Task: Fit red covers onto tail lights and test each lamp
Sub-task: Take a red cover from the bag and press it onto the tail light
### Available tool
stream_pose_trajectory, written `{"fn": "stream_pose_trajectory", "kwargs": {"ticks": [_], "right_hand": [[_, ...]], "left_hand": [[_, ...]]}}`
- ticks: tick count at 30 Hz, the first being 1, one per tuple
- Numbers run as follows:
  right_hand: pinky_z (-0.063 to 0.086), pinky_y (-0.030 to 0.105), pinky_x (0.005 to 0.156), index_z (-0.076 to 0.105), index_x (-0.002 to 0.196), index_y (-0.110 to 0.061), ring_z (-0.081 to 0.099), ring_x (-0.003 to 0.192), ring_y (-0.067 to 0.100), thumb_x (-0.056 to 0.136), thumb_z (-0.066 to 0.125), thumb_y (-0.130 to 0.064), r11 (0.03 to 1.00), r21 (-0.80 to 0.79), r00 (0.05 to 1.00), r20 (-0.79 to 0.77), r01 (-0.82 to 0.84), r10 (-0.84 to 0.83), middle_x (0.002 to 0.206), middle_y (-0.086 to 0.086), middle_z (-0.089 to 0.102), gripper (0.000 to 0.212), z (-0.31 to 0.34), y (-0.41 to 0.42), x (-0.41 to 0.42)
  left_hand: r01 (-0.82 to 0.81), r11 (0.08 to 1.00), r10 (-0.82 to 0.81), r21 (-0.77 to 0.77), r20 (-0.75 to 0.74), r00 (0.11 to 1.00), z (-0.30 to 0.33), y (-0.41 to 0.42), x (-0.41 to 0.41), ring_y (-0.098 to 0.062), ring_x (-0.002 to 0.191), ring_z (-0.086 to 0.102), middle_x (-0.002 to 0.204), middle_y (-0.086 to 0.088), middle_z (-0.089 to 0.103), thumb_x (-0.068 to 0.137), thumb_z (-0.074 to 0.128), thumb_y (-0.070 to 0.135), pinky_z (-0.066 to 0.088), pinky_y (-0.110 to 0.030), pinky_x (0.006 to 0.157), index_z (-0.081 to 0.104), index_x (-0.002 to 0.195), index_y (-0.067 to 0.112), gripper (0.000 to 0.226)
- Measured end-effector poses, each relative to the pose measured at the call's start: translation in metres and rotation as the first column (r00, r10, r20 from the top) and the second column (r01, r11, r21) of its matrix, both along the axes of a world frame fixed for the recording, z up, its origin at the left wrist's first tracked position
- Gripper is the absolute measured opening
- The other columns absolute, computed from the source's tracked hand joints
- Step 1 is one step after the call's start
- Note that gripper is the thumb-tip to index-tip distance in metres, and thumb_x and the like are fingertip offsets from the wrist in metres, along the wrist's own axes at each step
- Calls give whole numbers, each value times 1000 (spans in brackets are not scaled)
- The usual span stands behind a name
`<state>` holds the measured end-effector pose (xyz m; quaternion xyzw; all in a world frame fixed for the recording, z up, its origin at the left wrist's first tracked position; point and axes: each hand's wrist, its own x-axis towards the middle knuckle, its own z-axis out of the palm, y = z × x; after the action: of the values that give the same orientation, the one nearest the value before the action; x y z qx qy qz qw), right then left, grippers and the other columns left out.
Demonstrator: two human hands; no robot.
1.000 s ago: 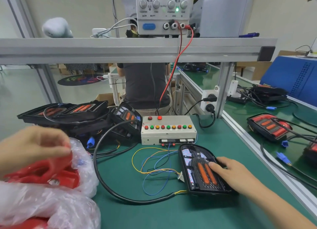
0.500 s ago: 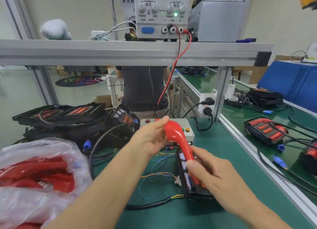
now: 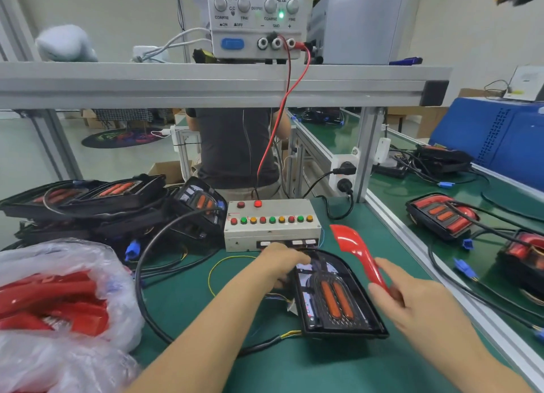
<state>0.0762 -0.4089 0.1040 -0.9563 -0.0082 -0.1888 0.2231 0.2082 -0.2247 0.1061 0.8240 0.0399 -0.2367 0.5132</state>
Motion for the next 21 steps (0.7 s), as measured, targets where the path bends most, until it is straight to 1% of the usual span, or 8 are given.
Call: {"fn": "stream_pose_trajectory", "kwargs": {"ticks": [2, 6, 9, 11, 14, 17, 19, 21], "right_hand": [[34, 25, 52, 56, 125, -39, 43, 49, 10, 92, 53, -42, 1000, -8, 999, -32, -1, 0, 48, -5, 44, 33, -4, -4, -2], [35, 21, 53, 54, 124, -46, 46, 51, 11, 91, 54, -43, 999, 12, 997, -65, -37, 37, 50, -8, 50, 33, -10, -7, -2], [37, 19, 53, 52, 124, -47, 49, 55, 7, 91, 52, -44, 995, -18, 991, -93, -100, 98, 64, -34, 52, 33, -13, 1, -1], [38, 18, 54, 51, 128, -46, 50, 59, 2, 91, 53, -44, 991, -16, 988, -86, -132, 130, 67, -40, 50, 36, -13, 6, 1], [38, 18, 54, 51, 129, -46, 52, 60, 6, 90, 51, -47, 988, 6, 988, -19, -156, 156, 55, -16, 53, 39, -13, 7, 5], [39, 17, 54, 52, 130, -43, 51, 57, 6, 88, 46, -51, 982, 39, 983, 2, -184, 184, 50, -13, 50, 42, -12, 11, 8], [37, 17, 53, 49, 134, -40, 47, 50, 6, 90, 46, -51, 980, 25, 981, -9, -196, 196, 48, -12, 45, 45, -12, 16, 10], [36, 16, 53, 48, 139, -36, 44, 48, 5, 92, 51, -48, 976, 4, 975, -30, -218, 218, 50, -13, 44, 49, -13, 19, 9]], "left_hand": [[-4, 1000, 4, -23, -17, 1000, -4, -4, 3, -17, 55, 58, 69, -7, 58, 84, 55, 3, 45, -20, 42, 50, 77, 9, 10], [-146, 970, 129, -195, -96, 987, -7, -2, 9, -23, 55, 58, 68, -13, 58, 73, 45, -12, 47, -23, 46, 48, 69, 3, 16], [-234, 926, 206, -298, -122, 971, -5, 7, 11, -19, 33, 50, 43, -7, 50, 72, 36, -18, 35, -15, 34, 41, 42, 6, 39], [-256, 907, 232, -336, -110, 966, -3, 10, 12, -17, 25, 43, 38, -5, 42, 72, 33, -20, 32, -13, 30, 36, 35, 7, 46], [-264, 874, 231, -408, -130, 964, 1, 12, 9, -21, 37, 47, 51, -7, 42, 65, 37, -14, 38, -20, 37, 33, 54, 8, 25], [-234, 807, 137, -542, -215, 967, 1, 14, 8, -20, 45, 58, 57, -6, 60, 73, 56, 4, 47, -24, 46, 50, 67, 8, 9], [-194, 774, 58, -602, -239, 969, 2, 14, 9, -23, 56, 67, 72, -10, 72, 79, 70, 23, 55, -28, 55, 65, 79, 7, 17], [-167, 786, 25, -595, -241, 970, 2, 15, 12, -26, 65, 70, 84, -14, 74, 69, 79, 35, 57, -31, 62, 69, 90, 7, 36]]}}
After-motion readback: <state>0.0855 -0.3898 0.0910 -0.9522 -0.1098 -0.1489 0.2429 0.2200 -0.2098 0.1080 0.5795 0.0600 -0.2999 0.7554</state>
